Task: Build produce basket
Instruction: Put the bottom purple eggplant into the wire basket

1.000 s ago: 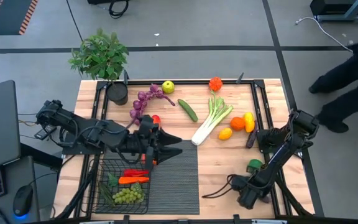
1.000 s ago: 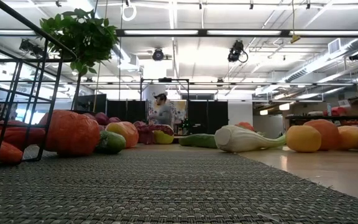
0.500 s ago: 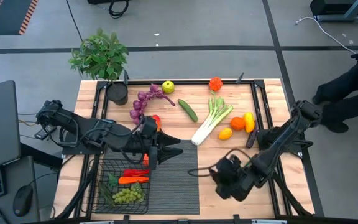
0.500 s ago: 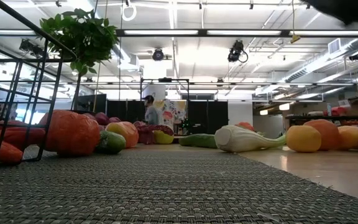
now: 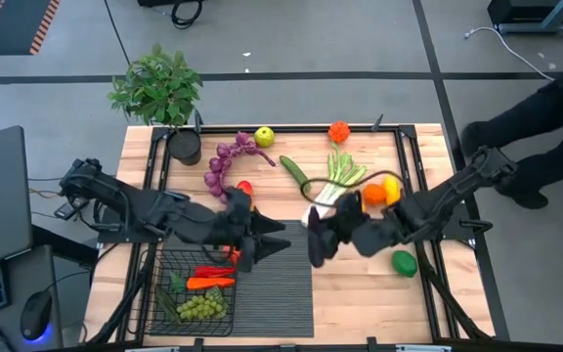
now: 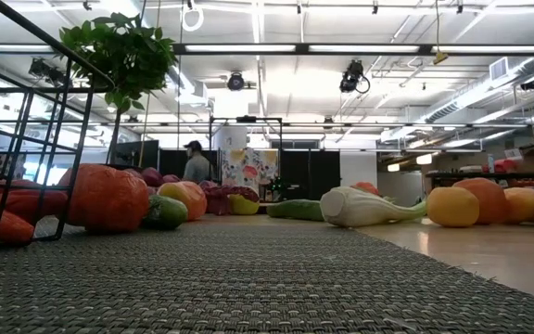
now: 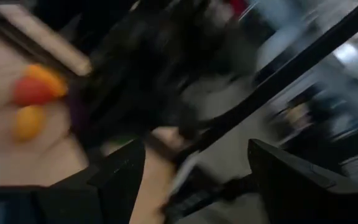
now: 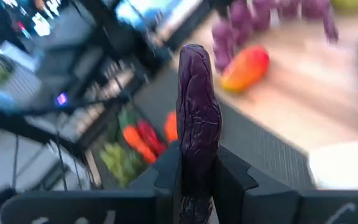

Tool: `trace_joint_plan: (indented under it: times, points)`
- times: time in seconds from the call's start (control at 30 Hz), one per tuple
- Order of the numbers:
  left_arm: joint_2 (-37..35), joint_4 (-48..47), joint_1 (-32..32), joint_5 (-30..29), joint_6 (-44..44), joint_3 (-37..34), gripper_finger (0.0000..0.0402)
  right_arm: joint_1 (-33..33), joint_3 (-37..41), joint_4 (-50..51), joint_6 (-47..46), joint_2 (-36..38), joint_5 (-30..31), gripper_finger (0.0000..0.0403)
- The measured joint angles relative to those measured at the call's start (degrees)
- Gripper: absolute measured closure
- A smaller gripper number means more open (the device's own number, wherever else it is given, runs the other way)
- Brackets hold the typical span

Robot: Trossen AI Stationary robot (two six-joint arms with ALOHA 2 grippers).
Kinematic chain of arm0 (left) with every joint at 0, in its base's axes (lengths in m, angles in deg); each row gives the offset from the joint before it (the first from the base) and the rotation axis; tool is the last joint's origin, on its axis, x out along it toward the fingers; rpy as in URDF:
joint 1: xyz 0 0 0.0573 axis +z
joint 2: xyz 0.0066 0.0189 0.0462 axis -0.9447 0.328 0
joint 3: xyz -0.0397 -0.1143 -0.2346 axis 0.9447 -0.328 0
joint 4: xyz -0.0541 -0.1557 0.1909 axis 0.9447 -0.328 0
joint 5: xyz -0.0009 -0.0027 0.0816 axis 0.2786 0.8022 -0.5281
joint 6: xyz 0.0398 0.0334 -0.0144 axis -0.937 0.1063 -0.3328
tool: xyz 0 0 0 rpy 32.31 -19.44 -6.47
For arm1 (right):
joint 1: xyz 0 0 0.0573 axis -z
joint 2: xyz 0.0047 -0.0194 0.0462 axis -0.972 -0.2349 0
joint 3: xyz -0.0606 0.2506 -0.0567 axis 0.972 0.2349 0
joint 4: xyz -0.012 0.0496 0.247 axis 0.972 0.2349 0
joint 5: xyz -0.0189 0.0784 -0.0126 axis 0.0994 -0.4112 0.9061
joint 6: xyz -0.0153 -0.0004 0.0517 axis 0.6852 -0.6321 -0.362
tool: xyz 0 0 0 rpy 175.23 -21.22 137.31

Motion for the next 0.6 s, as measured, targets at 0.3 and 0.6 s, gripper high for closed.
trace_joint_plan:
  times: [0.3, 0.6]
  points:
    - [5.06, -7.19, 1.07, -2.19, 5.87, -0.09, 0.0113, 3.11, 0.00, -12.65, 10.21, 2.41, 0.51, 0.0334]
    - [6.91, -6.35, 3.07, -9.85, 1.91, -0.04, 0.0113, 4.07, -0.01, -22.15, 18.11, -0.22, -0.05, 0.0334]
